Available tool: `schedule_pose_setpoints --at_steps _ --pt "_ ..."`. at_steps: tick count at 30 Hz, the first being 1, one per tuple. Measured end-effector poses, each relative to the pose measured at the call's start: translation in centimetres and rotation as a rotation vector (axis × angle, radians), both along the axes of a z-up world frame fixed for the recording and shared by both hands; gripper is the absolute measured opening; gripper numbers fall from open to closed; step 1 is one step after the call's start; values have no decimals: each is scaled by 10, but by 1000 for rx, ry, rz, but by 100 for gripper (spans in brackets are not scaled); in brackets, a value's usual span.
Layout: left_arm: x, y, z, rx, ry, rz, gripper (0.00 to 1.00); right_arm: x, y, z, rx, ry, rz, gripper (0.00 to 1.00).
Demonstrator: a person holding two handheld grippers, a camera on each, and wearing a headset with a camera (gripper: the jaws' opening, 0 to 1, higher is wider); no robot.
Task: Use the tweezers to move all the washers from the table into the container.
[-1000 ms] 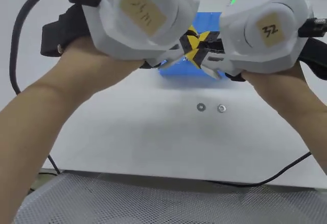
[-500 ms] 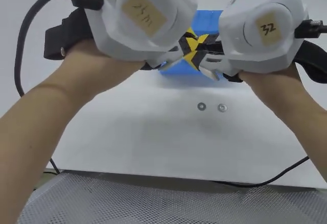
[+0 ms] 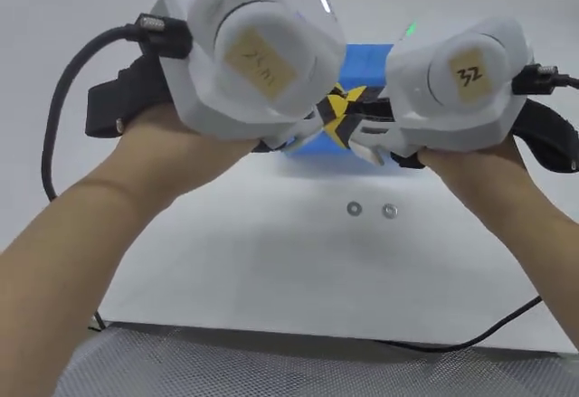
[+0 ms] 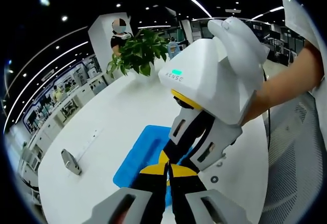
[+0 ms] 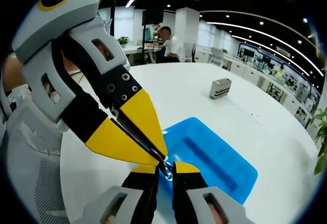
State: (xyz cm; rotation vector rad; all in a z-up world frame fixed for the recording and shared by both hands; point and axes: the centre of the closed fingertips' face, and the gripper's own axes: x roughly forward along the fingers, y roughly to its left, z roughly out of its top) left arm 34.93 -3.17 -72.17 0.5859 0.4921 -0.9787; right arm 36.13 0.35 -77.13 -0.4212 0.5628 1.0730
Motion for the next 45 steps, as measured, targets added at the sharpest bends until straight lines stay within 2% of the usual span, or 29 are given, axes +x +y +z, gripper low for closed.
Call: schedule_pose_setpoints --at_steps 5,9,13,17,20,22,28,31,34,38,40,45 --pt "-5 0 13 -7 -15 -10 0 -6 -1 14 15 -30 -5 6" --pt "-12 -2 30 -27 -38 -17 0 -10 -4 31 26 -72 -17 6" --pt "-18 -7 47 -58 -62 -22 0 -13 -9 48 44 -134 -45 6" --pt "-24 -11 52 -70 -63 -35 0 -20 -14 54 52 -149 -55 6" --pt "-32 -15 55 -74 -58 -52 0 -26 -17 57 58 -141 -56 6" --pt "-36 -17 54 -73 -54 -61 0 -30 -19 56 56 -137 -52 6" --pt "-50 -22 43 -67 -15 -90 0 -45 -23 44 40 -102 -41 6" --pt "-55 -24 37 -58 7 -104 0 -50 -25 36 43 -66 -46 6" --pt "-58 -25 30 -56 25 -107 0 -53 -26 30 56 -34 -57 6" --pt "-61 -26 19 -62 63 -102 0 -57 -29 17 30 -20 -60 6" --pt "-62 -26 14 -65 73 -99 0 -59 -29 11 35 8 -73 6" --pt "-67 -26 5 -60 105 -100 0 -65 -30 1 26 37 -70 6"
